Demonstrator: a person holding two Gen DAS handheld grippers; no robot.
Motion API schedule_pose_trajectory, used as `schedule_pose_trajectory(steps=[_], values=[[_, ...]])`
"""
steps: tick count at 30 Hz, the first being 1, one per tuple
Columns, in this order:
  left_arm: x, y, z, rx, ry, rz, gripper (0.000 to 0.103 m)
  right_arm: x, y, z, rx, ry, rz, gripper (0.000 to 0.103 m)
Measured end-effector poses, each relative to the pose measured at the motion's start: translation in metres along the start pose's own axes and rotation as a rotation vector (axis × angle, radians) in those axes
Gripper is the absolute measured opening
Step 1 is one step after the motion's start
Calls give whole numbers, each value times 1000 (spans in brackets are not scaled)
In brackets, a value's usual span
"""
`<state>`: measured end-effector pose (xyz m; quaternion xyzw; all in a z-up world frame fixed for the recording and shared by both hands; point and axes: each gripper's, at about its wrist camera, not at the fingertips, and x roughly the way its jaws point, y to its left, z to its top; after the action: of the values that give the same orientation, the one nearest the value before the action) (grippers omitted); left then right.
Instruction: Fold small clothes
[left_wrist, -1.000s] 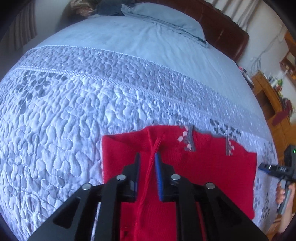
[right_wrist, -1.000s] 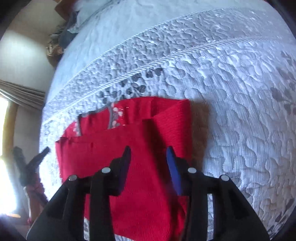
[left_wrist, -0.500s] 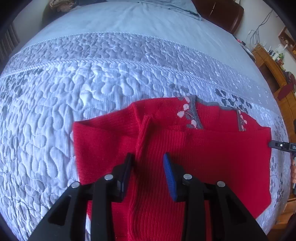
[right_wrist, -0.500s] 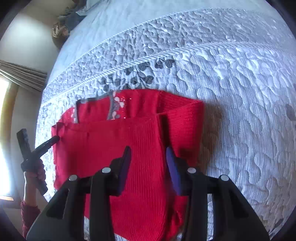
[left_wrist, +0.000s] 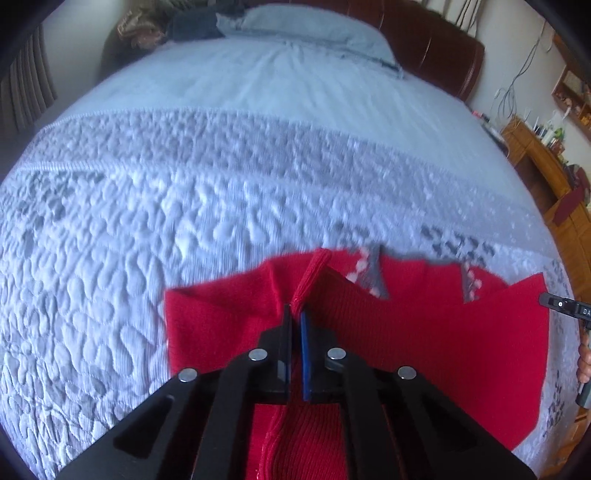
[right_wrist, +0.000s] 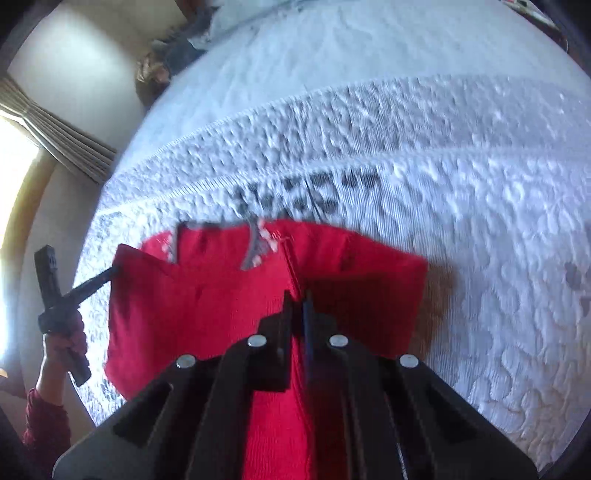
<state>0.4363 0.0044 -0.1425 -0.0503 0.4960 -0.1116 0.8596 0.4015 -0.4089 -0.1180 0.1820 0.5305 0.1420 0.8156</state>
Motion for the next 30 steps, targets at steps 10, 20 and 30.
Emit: schedule_pose_trajectory(steps=[10, 20, 30], values=[[59, 8, 18, 7, 76, 139, 4, 53, -50, 20, 174, 65, -125, 4], [11, 12, -23, 44, 46, 102, 58, 22, -43, -18, 74, 33, -118, 22], [-52, 22, -136, -50, 171, -50, 60, -26, -13, -146, -25, 188, -39, 31]])
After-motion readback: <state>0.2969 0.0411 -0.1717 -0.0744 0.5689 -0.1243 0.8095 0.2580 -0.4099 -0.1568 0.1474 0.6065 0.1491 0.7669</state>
